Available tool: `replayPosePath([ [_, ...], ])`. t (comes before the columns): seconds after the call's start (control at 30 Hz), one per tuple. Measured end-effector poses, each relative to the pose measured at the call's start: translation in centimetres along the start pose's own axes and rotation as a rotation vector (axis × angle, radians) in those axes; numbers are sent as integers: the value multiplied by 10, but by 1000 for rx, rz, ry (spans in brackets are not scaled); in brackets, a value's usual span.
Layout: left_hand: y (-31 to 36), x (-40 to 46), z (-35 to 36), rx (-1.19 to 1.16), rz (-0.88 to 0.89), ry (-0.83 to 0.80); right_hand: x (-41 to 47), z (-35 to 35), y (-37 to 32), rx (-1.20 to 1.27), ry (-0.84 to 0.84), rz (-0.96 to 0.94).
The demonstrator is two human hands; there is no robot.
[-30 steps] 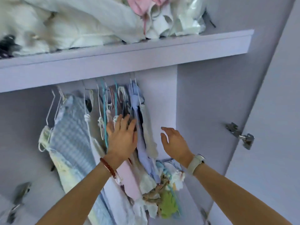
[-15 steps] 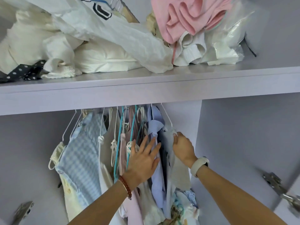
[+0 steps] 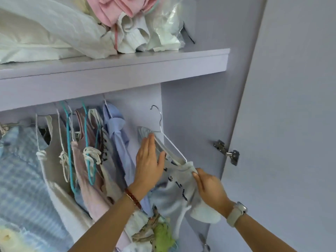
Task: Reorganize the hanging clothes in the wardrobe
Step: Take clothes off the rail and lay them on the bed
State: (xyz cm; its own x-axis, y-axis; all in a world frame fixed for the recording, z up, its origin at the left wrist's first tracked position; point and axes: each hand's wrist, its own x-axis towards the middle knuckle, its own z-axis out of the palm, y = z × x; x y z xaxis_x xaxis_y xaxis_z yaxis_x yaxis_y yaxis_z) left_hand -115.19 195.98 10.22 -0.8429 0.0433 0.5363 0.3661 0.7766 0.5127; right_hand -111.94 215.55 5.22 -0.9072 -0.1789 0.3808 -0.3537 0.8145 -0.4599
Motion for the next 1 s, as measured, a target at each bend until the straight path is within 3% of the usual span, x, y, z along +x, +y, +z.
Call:
replayPosePath([
  [0.13,38,-24,35,-227,53,-45,-86,-32,19,-75,18,4],
  [0.23,65,-56,61,-451,62,-133,-160,-50,31,-111,35,162],
  [0.33,99,-95,82,-552,97,-310,-218,-68,30,-134,57,325],
  [0.43,144,-135,97,-609,248,-470,-258,-82,18,-139,129,419],
  [0.57,206,-175,108,-657,421,-554,-304,-96,3,-193,312,562],
  [0.8,298,-250,137,-641,559,-837,-412,-119,5,-195,564,830],
  [1.0,413,-358,156,-688,789,-1040,-535,-149,-1,-213,838,1126],
])
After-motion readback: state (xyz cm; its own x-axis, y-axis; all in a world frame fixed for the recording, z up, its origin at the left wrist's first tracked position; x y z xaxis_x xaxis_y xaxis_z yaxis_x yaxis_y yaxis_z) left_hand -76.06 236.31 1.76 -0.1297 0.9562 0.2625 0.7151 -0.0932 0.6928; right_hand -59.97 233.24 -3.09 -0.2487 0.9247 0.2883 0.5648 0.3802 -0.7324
